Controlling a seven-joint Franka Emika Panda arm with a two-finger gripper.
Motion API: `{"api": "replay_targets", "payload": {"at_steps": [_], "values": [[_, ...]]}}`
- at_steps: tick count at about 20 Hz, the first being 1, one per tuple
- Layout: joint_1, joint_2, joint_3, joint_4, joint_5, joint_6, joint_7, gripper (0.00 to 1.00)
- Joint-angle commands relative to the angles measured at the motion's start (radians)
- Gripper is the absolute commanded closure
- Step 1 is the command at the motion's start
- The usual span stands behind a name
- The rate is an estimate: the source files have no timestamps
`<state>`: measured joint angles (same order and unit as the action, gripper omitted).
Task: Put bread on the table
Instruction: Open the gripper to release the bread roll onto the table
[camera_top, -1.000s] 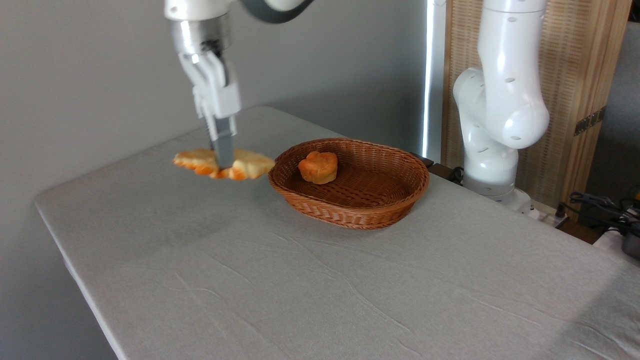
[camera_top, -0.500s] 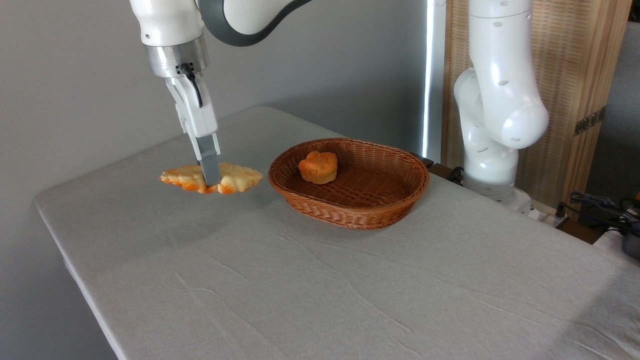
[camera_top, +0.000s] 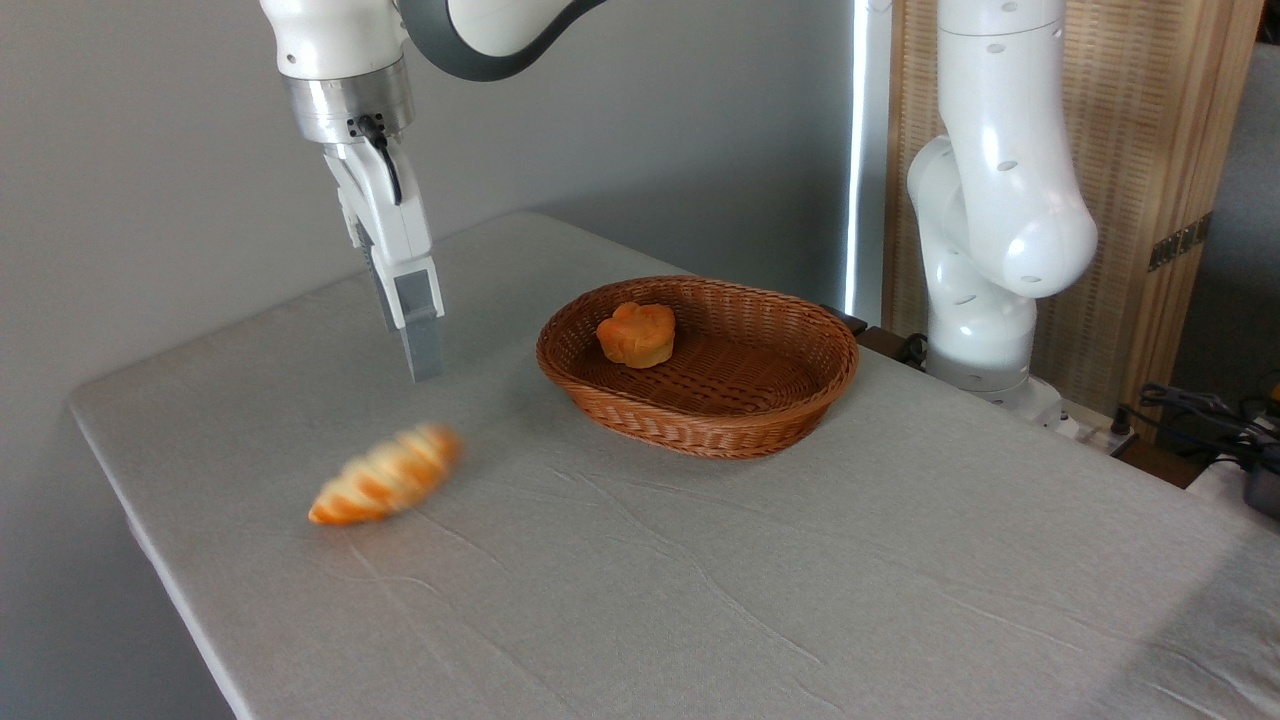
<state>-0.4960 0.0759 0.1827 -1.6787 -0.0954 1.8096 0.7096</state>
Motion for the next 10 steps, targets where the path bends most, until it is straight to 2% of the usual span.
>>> {"api": "replay_targets", "payload": {"at_steps": [1, 6, 10], "values": [[-0.003, -0.002, 0.012, 0.031, -0.014, -0.026, -0.009, 0.00], [0.004, -0.004, 0.015, 0.046, -0.015, -0.027, -0.010, 0.00], [0.019, -0.011, 0.038, 0.083, -0.012, -0.027, -0.091, 0.00]]}}
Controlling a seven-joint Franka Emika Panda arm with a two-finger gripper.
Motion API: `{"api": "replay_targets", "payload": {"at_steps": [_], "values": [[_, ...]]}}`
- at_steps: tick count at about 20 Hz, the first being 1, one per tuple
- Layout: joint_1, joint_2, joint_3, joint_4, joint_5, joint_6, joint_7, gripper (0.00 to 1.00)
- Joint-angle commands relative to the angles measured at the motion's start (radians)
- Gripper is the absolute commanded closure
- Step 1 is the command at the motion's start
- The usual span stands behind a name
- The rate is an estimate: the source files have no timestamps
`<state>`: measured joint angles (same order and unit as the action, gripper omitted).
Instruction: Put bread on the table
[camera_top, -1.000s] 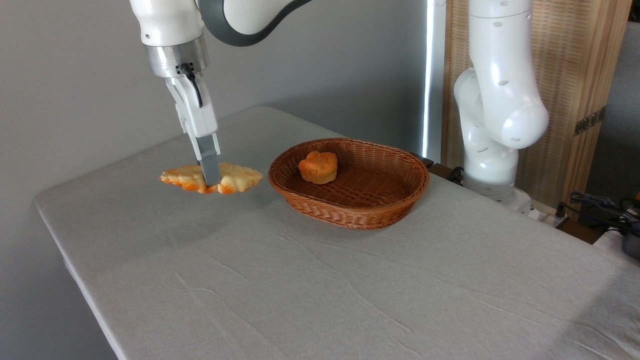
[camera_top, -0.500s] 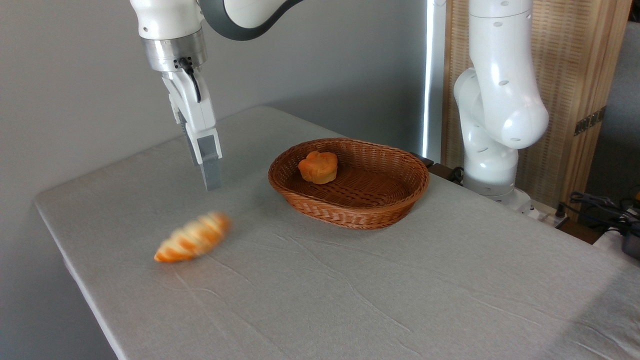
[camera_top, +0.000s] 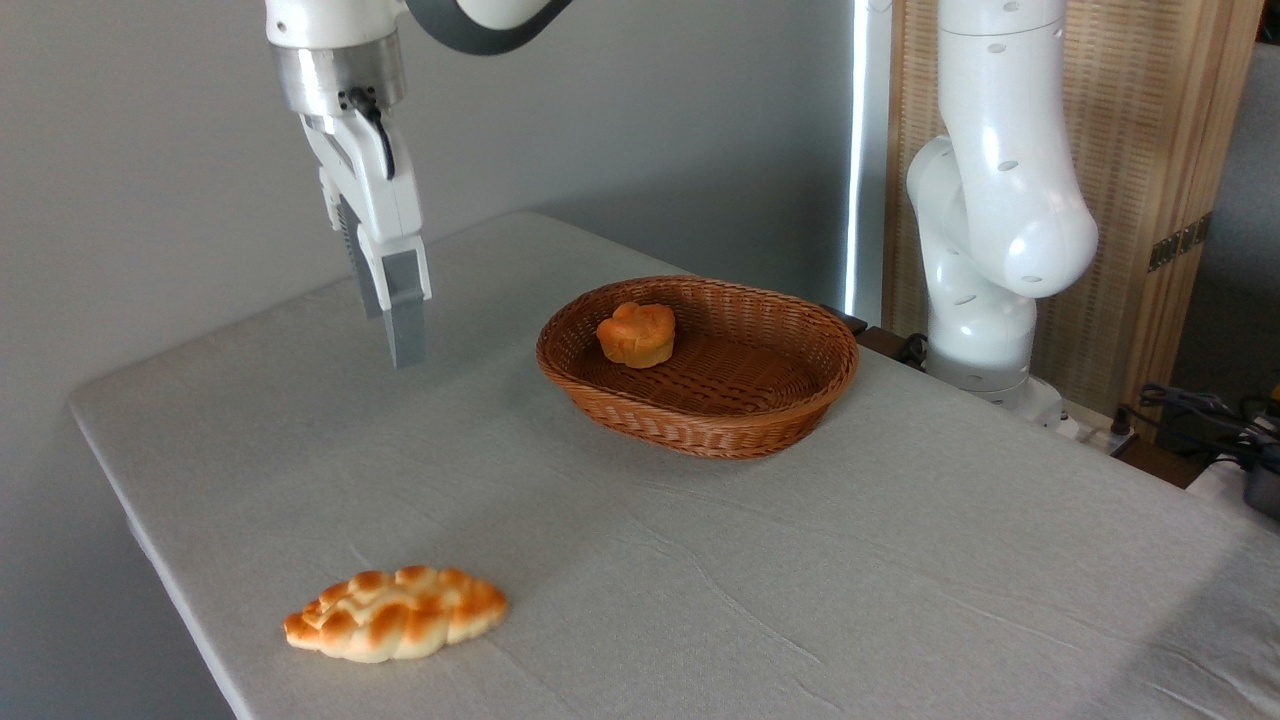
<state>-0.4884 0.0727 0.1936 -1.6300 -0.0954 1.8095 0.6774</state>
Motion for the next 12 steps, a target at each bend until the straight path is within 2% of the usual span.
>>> {"api": "replay_targets", "payload": {"at_steps": [1, 4, 7, 10, 11, 12], "values": [[0.013, -0.010, 0.032, 0.036, -0.012, -0.029, -0.064, 0.00], [0.016, -0.022, 0.040, 0.036, -0.012, -0.038, -0.067, 0.00], [0.033, -0.062, 0.047, 0.035, -0.010, -0.105, -0.070, 0.00], [0.134, -0.100, -0.020, 0.035, -0.007, -0.203, -0.064, 0.00], [0.151, -0.102, -0.028, 0.035, -0.003, -0.210, -0.064, 0.00], [0.169, -0.105, -0.036, 0.035, 0.025, -0.208, -0.062, 0.00]]}}
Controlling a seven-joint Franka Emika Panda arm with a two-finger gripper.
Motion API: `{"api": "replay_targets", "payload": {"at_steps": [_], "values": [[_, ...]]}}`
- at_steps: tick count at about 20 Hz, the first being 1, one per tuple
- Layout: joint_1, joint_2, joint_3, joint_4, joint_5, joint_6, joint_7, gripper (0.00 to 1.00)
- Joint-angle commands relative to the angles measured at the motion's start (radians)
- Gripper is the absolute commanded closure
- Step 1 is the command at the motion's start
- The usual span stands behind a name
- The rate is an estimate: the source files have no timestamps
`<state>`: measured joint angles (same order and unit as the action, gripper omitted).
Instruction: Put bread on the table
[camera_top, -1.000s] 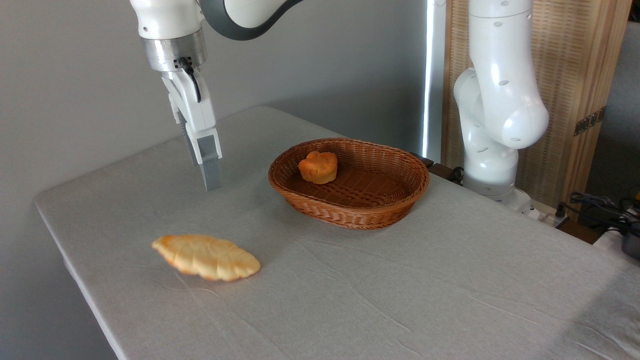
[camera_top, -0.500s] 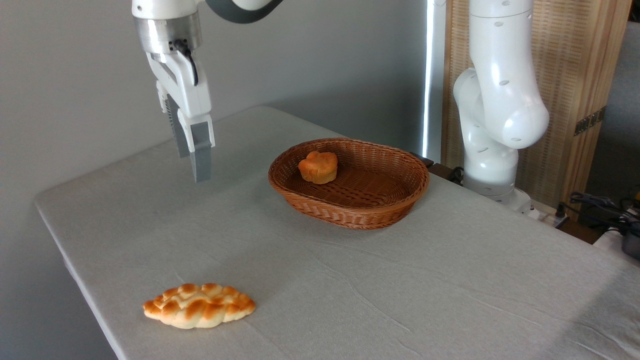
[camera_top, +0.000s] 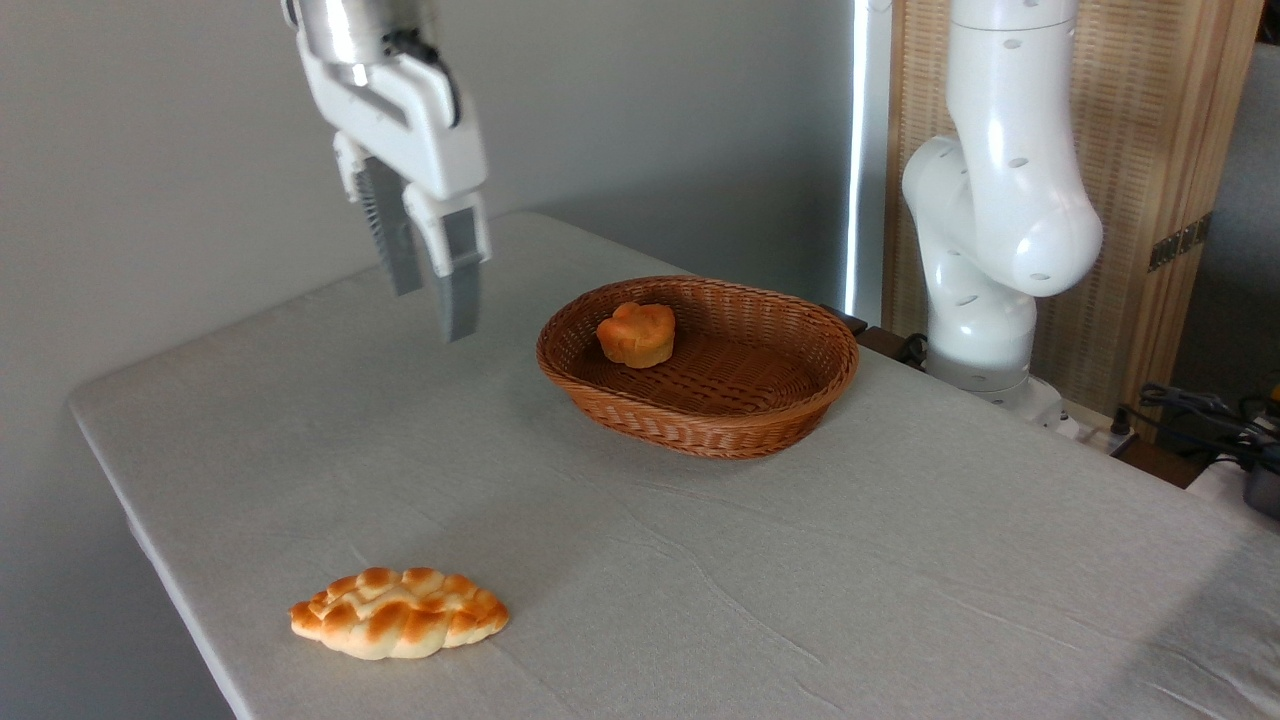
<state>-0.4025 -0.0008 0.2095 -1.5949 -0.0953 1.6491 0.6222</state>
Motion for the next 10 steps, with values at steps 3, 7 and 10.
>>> {"api": "replay_targets", "payload": {"at_steps": [3, 7, 10], "values": [[0.086, -0.031, -0.051, 0.000, 0.116, -0.023, -0.001, 0.00], [0.120, -0.036, -0.059, 0.000, 0.121, -0.014, -0.001, 0.00], [0.165, -0.034, -0.111, -0.002, 0.118, -0.018, -0.001, 0.00]]}}
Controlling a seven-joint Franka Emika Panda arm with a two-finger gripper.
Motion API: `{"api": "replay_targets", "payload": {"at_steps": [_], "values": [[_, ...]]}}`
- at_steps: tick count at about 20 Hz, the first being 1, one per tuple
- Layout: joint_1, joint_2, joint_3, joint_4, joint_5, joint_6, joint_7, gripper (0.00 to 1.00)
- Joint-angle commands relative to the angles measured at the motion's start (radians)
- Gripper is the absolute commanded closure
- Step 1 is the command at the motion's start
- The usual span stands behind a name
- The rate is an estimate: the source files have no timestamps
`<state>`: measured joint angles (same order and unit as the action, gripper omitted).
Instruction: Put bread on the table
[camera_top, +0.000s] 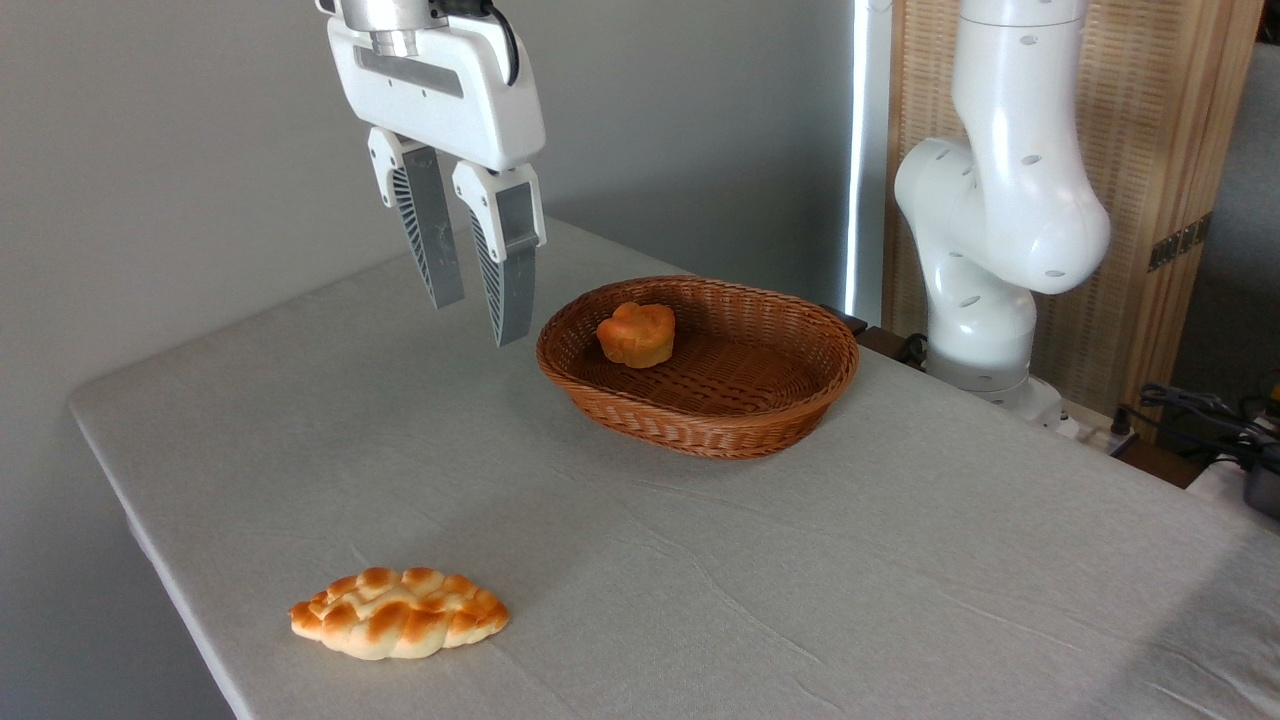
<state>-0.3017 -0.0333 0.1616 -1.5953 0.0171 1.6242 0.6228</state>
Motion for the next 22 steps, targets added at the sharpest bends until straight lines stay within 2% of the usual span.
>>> {"api": "replay_targets", "payload": {"at_steps": [1, 8, 22], "values": [[0.093, -0.004, -0.089, -0.002, 0.006, 0.006, -0.002, 0.00], [0.179, 0.007, -0.152, -0.015, 0.006, 0.003, -0.003, 0.00], [0.184, 0.015, -0.158, -0.017, 0.003, 0.000, -0.002, 0.00]]}}
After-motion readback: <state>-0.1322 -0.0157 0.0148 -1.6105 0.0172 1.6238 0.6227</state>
